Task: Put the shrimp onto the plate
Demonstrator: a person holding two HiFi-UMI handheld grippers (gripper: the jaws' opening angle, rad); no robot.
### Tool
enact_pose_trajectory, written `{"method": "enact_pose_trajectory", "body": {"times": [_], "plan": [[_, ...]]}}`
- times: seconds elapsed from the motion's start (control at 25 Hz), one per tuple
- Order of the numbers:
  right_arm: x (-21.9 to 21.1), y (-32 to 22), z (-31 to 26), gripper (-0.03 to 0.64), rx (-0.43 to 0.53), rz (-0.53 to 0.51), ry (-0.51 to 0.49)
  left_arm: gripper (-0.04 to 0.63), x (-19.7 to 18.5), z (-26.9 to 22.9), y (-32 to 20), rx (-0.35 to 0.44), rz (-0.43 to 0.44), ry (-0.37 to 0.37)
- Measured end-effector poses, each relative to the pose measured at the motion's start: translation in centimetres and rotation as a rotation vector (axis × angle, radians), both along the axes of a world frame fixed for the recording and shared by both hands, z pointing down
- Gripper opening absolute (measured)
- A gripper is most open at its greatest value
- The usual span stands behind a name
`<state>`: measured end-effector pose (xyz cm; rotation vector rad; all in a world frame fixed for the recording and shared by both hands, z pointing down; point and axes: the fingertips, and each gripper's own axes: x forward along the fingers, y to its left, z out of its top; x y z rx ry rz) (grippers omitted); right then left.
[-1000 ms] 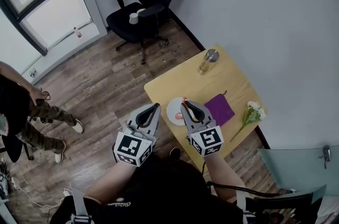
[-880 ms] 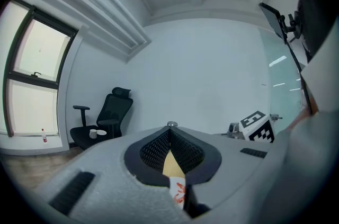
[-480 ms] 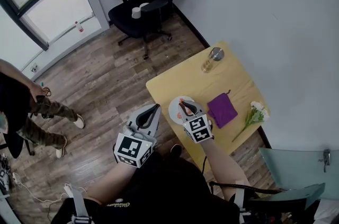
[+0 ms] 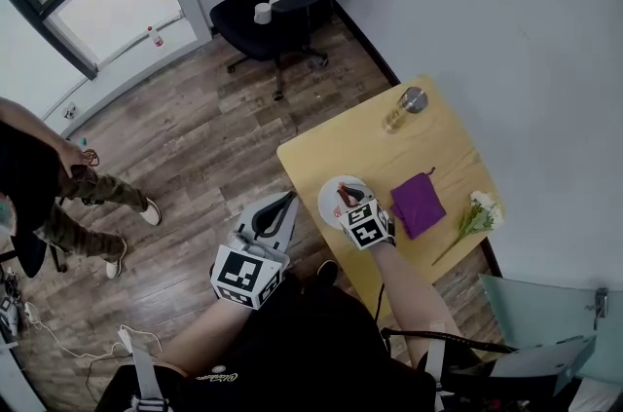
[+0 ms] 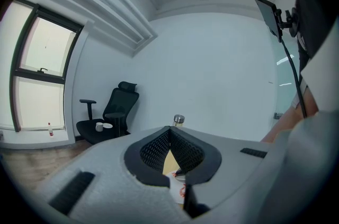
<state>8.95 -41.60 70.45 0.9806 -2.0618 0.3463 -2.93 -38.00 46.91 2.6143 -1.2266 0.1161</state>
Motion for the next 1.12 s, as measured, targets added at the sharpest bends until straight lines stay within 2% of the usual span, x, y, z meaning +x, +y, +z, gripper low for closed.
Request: {"method": "enact_pose_trajectory", "body": {"times": [0.4, 0.8, 1.12], "plan": [[-0.2, -0.2, 2.7, 0.048, -0.064, -0.035, 0.061, 0.002, -0.6, 0.8, -0.2, -0.017, -0.012, -0.006], [-0.3, 0.0, 3.9, 0.048, -0.058, -0.092, 0.138, 0.002, -1.2, 1.1, 0.0, -0.028, -0.032, -0.006], [-0.7, -0.1, 4.0, 0.051, -0.064, -0.095, 0.147, 0.002, -1.6, 1.2, -0.1, -0.033, -0.029, -0.001]]}}
